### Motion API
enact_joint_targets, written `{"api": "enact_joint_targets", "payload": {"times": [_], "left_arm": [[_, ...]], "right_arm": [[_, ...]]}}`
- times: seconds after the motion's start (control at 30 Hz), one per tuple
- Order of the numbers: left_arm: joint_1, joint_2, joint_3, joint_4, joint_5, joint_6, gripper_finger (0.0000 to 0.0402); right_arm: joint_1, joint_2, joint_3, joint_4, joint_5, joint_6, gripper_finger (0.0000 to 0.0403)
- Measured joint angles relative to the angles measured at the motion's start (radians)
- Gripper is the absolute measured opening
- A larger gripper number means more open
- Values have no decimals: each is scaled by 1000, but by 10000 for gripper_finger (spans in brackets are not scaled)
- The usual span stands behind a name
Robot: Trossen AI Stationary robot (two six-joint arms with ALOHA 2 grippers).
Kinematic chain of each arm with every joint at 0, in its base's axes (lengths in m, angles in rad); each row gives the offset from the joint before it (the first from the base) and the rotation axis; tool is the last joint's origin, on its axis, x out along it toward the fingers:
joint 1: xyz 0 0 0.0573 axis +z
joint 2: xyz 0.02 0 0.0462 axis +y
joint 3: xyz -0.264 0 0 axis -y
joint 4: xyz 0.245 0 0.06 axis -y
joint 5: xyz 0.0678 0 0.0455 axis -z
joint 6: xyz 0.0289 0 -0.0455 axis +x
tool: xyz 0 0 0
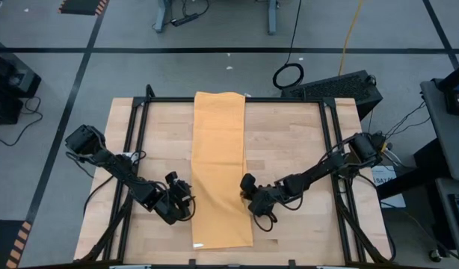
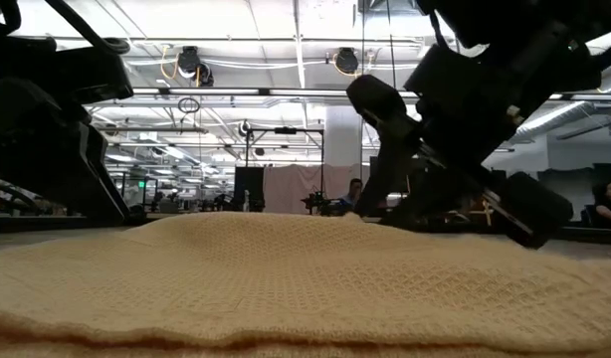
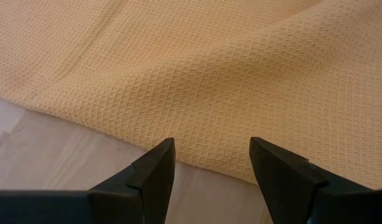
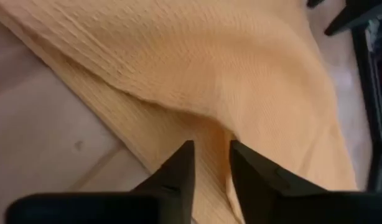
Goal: Roll towel
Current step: Fold the yellow towel
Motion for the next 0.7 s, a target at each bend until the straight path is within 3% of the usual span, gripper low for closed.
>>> {"api": "enact_joint_targets", "payload": {"times": [0.13,0.33,0.57,0.7], "left_arm": [[0,0,0,0,1,-4,214],[0,0,0,0,1,0,214],[0,0,0,1,1,1,214],[0,0,0,5,1,0,214]], "right_arm": [[26,0,0,-12,83,-8,127],[32,0,0,0,86,-18,143],[1,11,0,47,23,-44,116],[-21,10,2,64,-24,-48,71]]}}
